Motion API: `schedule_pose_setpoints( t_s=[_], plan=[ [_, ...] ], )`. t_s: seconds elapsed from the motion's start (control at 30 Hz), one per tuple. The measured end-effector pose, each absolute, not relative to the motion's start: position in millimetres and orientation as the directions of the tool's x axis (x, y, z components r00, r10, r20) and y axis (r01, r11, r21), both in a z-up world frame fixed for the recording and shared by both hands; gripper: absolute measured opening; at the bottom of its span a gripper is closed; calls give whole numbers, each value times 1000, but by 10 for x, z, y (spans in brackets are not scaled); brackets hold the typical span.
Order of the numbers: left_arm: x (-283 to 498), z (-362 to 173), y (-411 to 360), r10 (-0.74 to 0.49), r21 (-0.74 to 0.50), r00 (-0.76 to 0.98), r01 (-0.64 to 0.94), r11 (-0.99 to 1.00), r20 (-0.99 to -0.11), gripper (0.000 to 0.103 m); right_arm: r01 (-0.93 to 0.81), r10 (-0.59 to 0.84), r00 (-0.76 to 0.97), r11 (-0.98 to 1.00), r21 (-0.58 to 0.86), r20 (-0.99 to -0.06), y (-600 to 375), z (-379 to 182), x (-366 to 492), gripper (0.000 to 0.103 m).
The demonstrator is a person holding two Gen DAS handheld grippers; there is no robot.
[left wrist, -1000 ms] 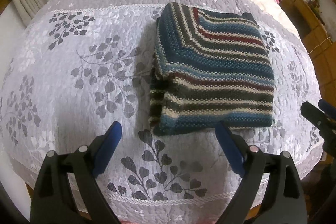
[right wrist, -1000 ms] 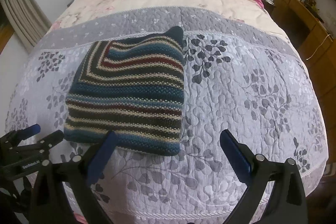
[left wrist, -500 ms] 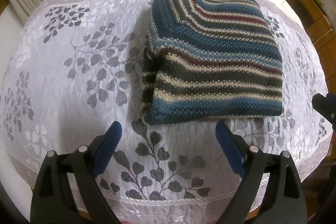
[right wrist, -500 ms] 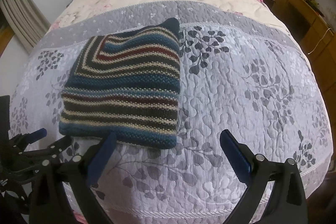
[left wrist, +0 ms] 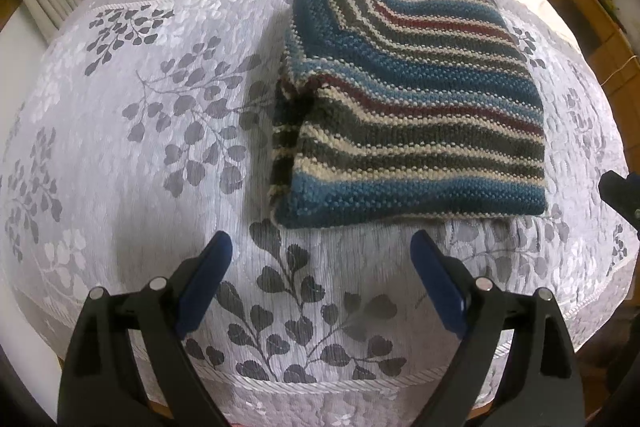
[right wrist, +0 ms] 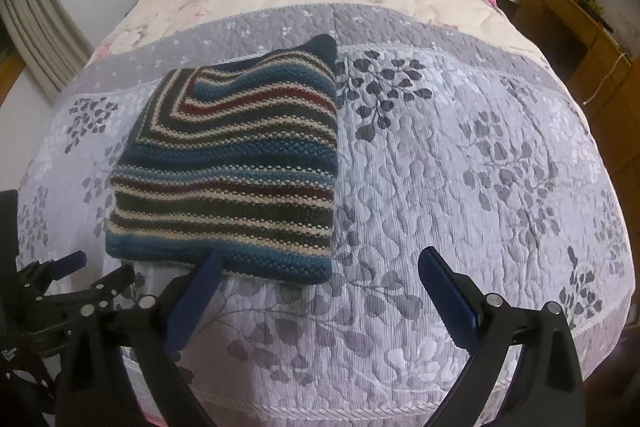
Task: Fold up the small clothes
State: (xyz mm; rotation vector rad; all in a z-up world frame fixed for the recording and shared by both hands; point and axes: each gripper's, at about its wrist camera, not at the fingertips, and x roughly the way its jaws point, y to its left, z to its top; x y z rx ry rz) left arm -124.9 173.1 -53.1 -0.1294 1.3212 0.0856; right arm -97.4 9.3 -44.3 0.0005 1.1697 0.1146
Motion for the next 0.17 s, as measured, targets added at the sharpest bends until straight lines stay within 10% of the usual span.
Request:
schedule_pose_setpoints(
  t_s=[0.17],
  plan=[
    [-1233,-531,1728,-10,-44,246,-133,990,-969,90,-73,81,381,996,58,-921,17,-463,-946,99]
  ],
)
